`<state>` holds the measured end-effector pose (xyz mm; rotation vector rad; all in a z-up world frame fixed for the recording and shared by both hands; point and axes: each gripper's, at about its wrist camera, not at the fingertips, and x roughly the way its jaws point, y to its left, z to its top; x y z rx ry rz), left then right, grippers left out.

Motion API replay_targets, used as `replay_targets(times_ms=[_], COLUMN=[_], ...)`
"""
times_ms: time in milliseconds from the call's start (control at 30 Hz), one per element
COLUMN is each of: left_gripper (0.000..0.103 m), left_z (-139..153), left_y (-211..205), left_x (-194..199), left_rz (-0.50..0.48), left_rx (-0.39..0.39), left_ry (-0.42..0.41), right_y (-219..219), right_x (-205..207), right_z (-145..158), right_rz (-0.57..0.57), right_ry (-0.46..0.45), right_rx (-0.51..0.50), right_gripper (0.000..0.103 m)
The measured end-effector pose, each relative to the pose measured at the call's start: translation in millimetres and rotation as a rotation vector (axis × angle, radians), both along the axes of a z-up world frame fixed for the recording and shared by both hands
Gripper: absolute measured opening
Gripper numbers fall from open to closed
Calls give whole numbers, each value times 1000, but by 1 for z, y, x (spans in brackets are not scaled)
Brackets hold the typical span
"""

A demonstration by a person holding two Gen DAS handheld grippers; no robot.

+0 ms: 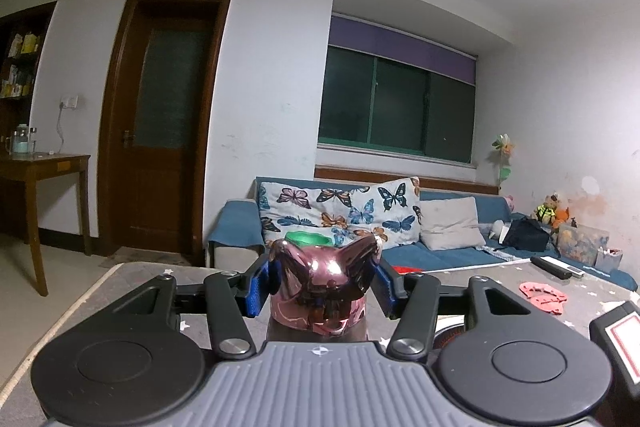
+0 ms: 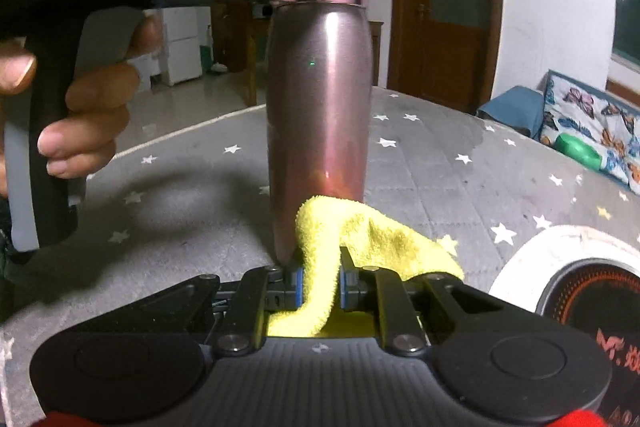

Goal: Clean container
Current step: 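Wipe the bottle's lower body with the right gripper's cloth, then set the pink bottle upright on the table and open the left gripper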

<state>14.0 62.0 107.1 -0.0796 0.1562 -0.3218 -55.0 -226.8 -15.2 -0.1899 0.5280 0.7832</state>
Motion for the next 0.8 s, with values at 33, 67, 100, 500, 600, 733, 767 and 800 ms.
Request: replay_targets(times_ms=[33, 67, 100, 500, 600, 733, 767, 800], left_gripper=[57, 58, 59, 85, 89, 100, 103, 103], left_z=[0, 1, 1, 6, 6, 1, -1, -4], left_y=[0, 0, 1, 0, 5, 10, 11, 12], left_x=[-1, -2, -4, -29, -41, -53, -56, -58], left_rz=[-1, -1, 1, 11, 30, 64, 73, 83], left_rx=[-2, -4, -10, -34, -46, -42, -42, -43], left_ry=[0, 0, -4, -49, -56, -55, -50, -41], right_y=[-3, -5, -7, -20, -23, -27, -28, -28], right_x=[1, 1, 1, -11, -13, -12, -12, -12], right_z=[0, 0, 0, 4, 4, 3, 2, 2], right_rz=[-5, -9, -12, -58, -77, -92, -96, -105], right_ry=[6, 10, 12, 0, -4, 0, 0, -4], right_rx=[7, 11, 16, 67, 71, 83, 84, 83], right_gripper=[14, 14, 14, 14, 14, 14, 14, 14])
